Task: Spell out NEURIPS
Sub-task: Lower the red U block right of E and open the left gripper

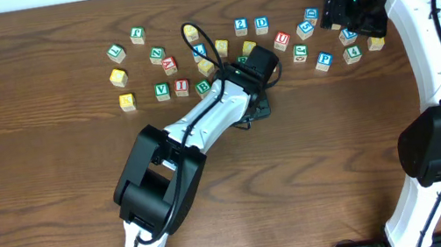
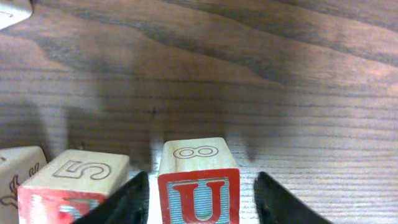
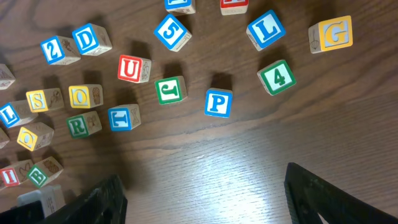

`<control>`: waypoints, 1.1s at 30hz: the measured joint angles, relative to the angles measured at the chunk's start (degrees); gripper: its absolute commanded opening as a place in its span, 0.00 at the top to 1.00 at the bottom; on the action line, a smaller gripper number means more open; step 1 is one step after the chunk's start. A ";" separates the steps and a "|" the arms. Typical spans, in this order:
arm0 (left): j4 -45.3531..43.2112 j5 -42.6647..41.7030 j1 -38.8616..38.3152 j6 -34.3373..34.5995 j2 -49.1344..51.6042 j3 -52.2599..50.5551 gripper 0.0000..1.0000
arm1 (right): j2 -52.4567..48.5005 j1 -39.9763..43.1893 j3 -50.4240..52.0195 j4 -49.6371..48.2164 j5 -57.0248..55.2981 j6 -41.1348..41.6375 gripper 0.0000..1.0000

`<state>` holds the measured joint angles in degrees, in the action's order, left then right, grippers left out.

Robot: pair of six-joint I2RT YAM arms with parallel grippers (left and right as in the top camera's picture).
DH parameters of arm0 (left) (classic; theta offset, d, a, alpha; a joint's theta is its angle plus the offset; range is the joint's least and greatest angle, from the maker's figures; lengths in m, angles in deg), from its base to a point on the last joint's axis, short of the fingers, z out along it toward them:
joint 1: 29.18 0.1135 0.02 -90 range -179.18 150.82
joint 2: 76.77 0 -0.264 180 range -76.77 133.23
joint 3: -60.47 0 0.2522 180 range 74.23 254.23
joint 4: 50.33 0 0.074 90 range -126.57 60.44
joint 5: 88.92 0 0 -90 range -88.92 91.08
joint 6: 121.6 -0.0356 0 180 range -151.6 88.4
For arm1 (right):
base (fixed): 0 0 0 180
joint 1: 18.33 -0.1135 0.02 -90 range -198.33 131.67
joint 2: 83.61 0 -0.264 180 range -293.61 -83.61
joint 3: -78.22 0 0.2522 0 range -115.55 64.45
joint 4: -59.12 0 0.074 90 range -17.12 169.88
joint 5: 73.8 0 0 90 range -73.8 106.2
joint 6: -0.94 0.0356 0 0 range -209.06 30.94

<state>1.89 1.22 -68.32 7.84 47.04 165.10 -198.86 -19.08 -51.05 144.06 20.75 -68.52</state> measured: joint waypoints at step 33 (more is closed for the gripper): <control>5.31 0.04 9.62 -15.63 -25.44 0.87 0.01 | 0.00 -9.05 2.86 -1.53 0.00 0.09 0.47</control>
<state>7.20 1.27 -58.70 -7.79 21.60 165.98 -198.86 -28.13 -48.19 142.53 20.75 -68.44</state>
